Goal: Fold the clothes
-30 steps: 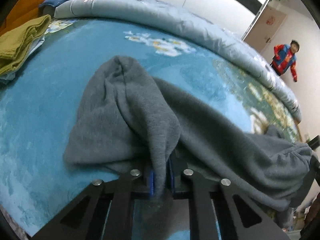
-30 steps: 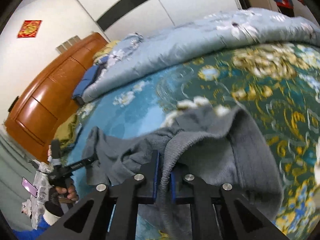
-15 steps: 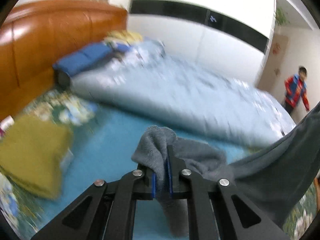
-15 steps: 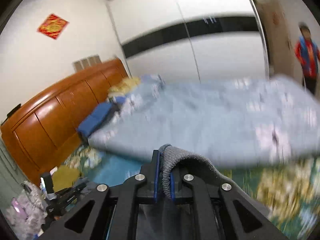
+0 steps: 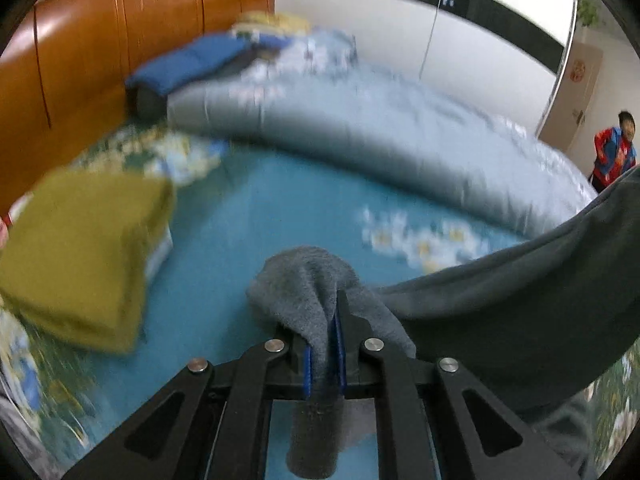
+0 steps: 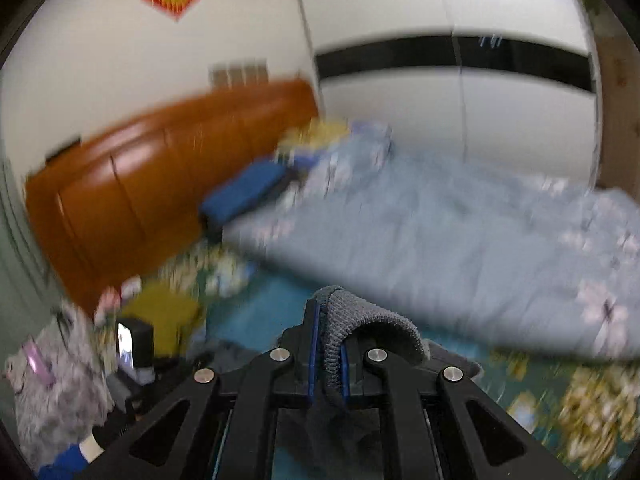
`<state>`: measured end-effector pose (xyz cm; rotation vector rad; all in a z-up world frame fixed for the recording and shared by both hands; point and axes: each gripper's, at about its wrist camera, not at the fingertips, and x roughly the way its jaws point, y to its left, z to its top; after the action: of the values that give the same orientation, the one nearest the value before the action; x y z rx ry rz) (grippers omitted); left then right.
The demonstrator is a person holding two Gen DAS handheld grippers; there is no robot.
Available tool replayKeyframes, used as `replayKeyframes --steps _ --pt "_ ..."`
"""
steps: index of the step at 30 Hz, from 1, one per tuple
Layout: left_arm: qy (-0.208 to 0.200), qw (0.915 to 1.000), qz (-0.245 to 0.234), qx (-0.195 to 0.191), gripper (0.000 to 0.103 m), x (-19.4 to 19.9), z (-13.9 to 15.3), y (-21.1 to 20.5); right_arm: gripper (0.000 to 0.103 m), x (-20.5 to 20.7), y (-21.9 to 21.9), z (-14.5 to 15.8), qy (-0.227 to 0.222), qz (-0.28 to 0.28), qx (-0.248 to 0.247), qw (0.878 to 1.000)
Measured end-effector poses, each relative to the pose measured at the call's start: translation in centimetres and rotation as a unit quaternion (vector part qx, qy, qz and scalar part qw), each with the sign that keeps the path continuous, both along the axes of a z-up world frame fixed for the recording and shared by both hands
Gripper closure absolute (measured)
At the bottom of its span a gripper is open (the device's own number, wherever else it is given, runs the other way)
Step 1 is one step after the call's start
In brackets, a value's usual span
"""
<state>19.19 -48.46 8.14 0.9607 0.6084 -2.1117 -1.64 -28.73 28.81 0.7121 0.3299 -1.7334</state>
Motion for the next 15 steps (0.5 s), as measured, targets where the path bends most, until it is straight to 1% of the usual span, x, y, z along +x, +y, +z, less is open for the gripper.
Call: replayKeyframes --steps 2,4,6,10,15 --pt "-0.009 0.9999 -0.007 -0.005 0.093 1.2 -1.2 1.3 0.094 0.9 -1.1 -2.7 0.002 0.01 0.032 0.999" --pt "-0.014 0.9997 -0.014 -0.014 0.092 2.5 -2.2 2.6 0.094 2.3 -2.8 -5.2 -0.011 0.025 0.057 0.998" --pt "-0.016 0.9994 -0.015 -0.026 0.09 3.9 -2.6 3.7 0.094 3.4 -4.3 -6.8 -0.011 0.041 0.072 0.997" --pt "-0.023 0.9988 -0.008 -0.043 0.076 6.1 -2.9 5.2 0.094 7.6 -6.3 -9.6 -0.007 0.083 0.09 0.992" --pt "-0.018 0.999 -0.001 -0.041 0.073 8.2 -3.0 5.7 0.094 10.4 -7.2 -11.9 -0.009 0.1 0.106 0.989"
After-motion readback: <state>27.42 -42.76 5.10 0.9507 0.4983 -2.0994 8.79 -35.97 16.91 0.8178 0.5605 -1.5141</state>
